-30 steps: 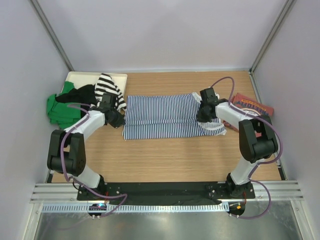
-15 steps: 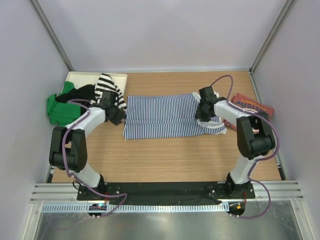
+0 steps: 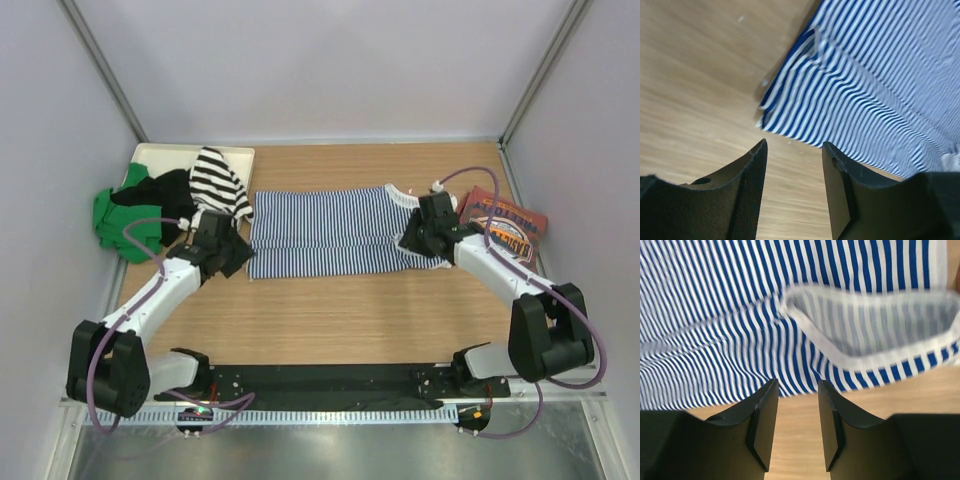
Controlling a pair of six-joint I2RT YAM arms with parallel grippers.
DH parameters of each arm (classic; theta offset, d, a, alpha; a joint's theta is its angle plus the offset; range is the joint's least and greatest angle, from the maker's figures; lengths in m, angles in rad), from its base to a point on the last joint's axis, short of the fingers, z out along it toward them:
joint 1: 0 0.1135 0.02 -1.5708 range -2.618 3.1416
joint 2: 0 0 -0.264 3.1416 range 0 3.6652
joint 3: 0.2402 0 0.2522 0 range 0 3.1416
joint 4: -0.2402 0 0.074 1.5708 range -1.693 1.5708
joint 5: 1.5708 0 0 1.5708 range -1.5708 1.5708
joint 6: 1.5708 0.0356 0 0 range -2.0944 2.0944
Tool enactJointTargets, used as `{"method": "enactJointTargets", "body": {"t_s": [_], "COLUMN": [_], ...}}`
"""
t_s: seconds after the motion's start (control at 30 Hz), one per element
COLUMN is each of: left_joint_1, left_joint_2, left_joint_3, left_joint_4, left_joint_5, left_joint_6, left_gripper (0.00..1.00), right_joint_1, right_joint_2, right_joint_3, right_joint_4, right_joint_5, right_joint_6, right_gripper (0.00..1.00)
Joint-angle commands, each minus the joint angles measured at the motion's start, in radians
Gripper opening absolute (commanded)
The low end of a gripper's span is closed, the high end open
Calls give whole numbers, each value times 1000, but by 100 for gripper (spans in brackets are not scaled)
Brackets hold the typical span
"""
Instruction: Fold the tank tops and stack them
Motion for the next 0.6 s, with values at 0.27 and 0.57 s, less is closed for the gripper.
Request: {"method": "enactJointTargets", "body": {"t_s": [0.27,0.57], "left_joint_1": [-14,-14], "left_joint_2": [-47,123], "left_joint_3": [-135,-112], "left_joint_4": [31,110], "left_joint_5": [-32,-94], "left_joint_6": [-20,-6], "left_gripper": [49,48], "right_joint_1": [19,21], "right_joint_2": [-53,70], "right_joint_3": [-186,-142], "right_joint_4": [68,117], "right_joint_5": [-92,-16], "right_joint_6": [44,44], "right_gripper": [47,48]}}
